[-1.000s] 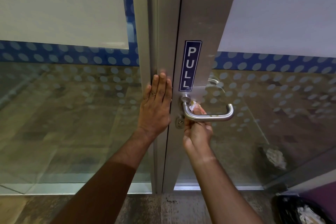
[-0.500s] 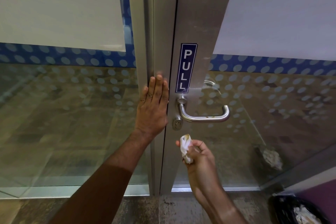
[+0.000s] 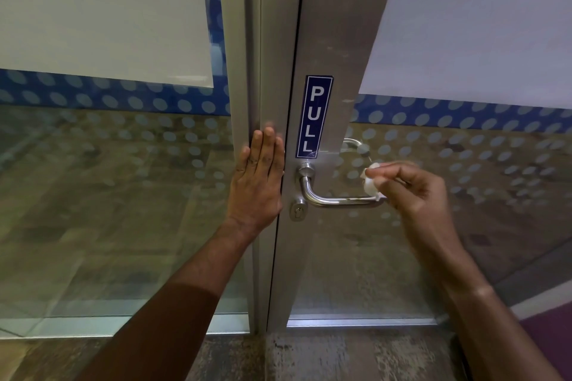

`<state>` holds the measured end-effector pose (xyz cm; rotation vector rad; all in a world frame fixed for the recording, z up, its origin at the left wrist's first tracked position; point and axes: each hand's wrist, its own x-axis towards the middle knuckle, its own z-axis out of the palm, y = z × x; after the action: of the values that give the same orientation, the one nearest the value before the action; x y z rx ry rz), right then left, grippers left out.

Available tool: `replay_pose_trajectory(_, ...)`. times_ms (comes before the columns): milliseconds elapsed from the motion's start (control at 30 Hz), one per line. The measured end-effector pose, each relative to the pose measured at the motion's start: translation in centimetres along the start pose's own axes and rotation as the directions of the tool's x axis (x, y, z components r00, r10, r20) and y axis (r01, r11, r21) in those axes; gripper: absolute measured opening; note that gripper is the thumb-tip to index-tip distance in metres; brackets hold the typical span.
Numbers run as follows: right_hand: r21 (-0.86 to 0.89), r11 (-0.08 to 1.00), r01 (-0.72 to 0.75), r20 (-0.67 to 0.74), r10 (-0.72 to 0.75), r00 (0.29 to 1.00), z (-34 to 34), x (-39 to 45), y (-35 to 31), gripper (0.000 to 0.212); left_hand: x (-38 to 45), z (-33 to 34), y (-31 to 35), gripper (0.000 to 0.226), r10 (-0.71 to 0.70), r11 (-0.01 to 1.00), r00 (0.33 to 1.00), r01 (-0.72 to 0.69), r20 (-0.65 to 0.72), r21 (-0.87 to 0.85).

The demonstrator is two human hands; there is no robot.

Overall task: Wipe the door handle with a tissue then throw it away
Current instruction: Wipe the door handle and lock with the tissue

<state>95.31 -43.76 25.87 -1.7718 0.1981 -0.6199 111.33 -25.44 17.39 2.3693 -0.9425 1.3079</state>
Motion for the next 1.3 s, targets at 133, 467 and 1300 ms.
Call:
replay_pose_trajectory(133, -0.366, 0.918, 0.149, 0.108, -0.117, 0.987, 1.0, 1.2, 0.5, 0.025, 0.0, 0.2, 0.0, 0.109, 0.005, 1.000, 1.000, -0.005, -0.012, 0.012)
replay_pose_trajectory(467, -0.527, 0.641, 0.557, 0.501, -0.295, 0.814, 1.4, 1.4, 2.4, 0.024, 0.0, 0.5, -0.1, 0.107, 0.009, 1.000, 1.000, -0.008, -0.023, 0.015)
replay_pose_trajectory(1300, -0.503, 0.828, 0.249, 0.057, -0.256, 0.965, -3.0, 1.0, 5.6, 0.028, 0.0, 0.0, 0.1, 0.094, 0.016, 1.000, 1.000, -0.016, -0.027, 0.014)
